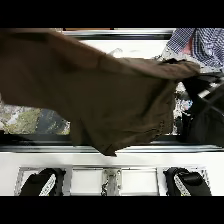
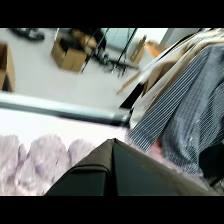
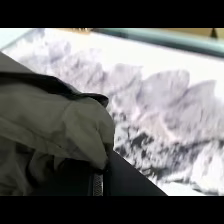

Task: Fold the clothes and pants, and hang the long-sleeved shirts on hangers.

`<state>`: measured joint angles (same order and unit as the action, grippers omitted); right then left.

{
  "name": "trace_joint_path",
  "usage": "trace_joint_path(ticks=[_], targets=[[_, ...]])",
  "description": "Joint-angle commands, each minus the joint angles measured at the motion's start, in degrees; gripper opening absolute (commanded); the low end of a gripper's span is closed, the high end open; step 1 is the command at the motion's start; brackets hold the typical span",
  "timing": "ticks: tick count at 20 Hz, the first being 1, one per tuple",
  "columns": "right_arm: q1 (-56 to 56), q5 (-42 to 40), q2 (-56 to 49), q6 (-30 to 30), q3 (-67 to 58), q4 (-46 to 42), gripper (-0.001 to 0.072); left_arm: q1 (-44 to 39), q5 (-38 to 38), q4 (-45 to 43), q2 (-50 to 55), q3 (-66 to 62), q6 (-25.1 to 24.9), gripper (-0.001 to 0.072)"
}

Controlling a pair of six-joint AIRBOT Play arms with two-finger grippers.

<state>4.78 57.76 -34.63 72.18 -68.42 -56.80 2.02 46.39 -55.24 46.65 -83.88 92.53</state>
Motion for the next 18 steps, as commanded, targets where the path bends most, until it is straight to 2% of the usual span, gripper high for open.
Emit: trace_joint_path(ticks=[1, 3, 6, 8, 9, 10, 11, 12, 15, 18], targets=[[-0.02, 0.39, -10.78, 8.87, 0.02, -8.31, 0.0018, -0.04, -1.79, 4.02, 15.67, -2.47, -0.92, 0.0004], [-0.04, -4.02, -19.10, 8.90, 0.02, -15.47, 0.0019, -1.20, -1.62, 9.01, 26.95, -9.01, -4.96, 0.0005], [-0.33, -11.06, -30.10, 9.11, 0.02, -22.03, 0.0019, -5.22, -1.40, 9.29, 41.40, -19.54, -5.81, 0.0005], [-1.36, -14.43, -35.85, 12.41, 0.02, -22.12, 0.0020, -7.30, -1.90, 8.68, 48.46, -24.26, -5.73, 0.0006], [-2.32, -16.22, -38.07, 14.27, 0.02, -22.10, 0.0037, -7.82, -1.44, 7.82, 51.19, -26.21, -5.70, 0.0209], [-3.37, -17.59, -39.52, 16.04, -0.04, -22.08, 0.0176, -7.87, -0.66, 7.13, 53.22, -27.82, -4.94, 0.0586], [-4.50, -18.80, -40.19, 16.92, -0.11, -22.03, 0.0461, -7.32, 0.98, 6.34, 54.62, -29.44, -3.65, 0.0656], [-5.60, -19.50, -40.04, 17.00, -0.20, -22.08, 0.0595, -6.25, 3.39, 5.11, 55.36, -30.82, -2.54, 0.0656], [-9.51, -18.84, -36.63, 17.03, -0.44, -22.08, 0.0588, -1.73, 14.36, -2.93, 53.77, -31.67, -0.22, 0.0656], [-11.54, -10.25, -33.00, 15.63, -0.31, -22.10, 0.0588, 0.61, 23.37, -13.27, 46.90, -20.96, -0.13, 0.0656]])
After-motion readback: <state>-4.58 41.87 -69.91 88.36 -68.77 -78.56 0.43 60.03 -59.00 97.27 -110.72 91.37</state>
